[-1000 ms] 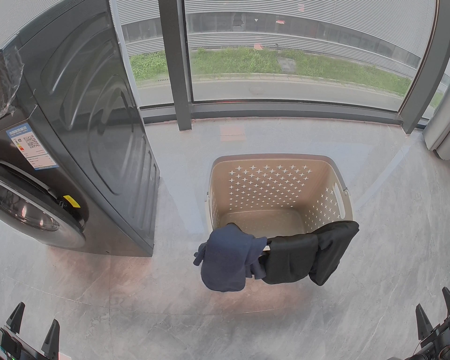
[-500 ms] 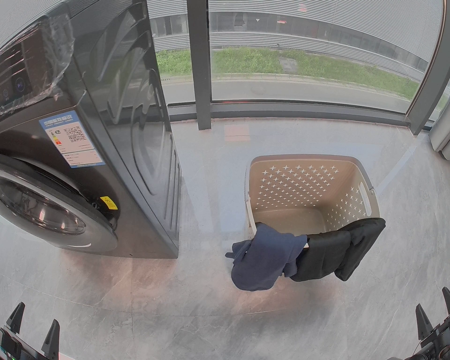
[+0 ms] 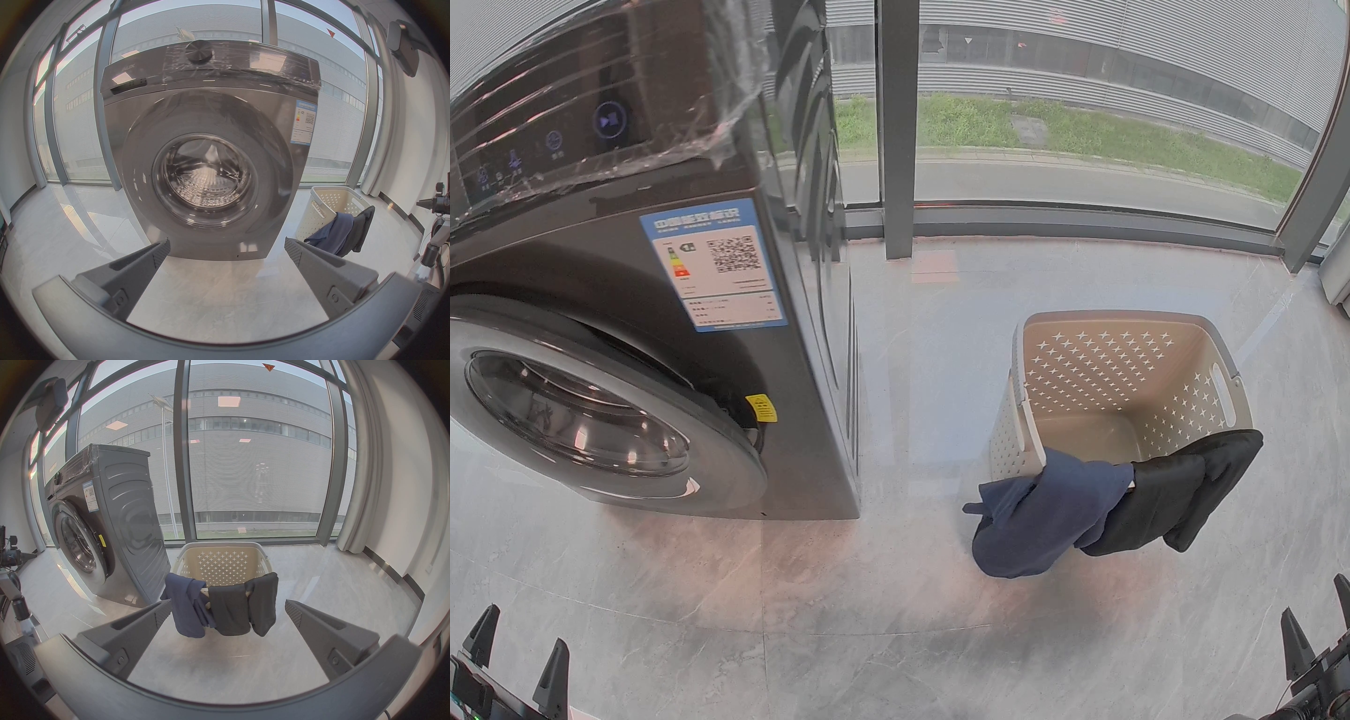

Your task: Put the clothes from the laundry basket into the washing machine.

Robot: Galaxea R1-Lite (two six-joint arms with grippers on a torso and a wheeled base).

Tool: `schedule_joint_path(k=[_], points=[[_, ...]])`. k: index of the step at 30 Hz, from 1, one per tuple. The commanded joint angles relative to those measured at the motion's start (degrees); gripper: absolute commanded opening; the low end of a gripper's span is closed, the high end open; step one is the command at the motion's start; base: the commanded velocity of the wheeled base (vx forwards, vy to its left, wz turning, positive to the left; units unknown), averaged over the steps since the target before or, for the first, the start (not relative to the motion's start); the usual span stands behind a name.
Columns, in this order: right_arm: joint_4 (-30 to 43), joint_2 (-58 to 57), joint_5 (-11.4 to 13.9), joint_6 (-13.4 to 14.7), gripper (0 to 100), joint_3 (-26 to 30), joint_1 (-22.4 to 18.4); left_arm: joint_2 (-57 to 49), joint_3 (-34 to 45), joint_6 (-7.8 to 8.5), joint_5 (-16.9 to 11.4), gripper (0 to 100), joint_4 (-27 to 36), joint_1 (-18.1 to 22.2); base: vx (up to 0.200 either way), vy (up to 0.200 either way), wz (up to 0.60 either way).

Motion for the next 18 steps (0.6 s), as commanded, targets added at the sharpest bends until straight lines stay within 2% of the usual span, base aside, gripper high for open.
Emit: schedule_joint_path(k=[1,7,18], points=[[0.08,-0.93,-0.02,0.03,100,1.01,-0.03,-0.86,1.01,-0.04,0.02,100,-0.04,0.0,0.0,0.2,0.0],[-0.01,-0.93,-0.02,0.03,100,1.01,-0.03,-0.86,1.01,0.05,0.02,100,0.05,0.0,0.0,0.0,0.0],[0.08,-0.93,-0.02,0.03,100,1.01,0.06,-0.86,1.01,0.05,0.02,100,-0.04,0.0,-0.2,0.0,0.0]])
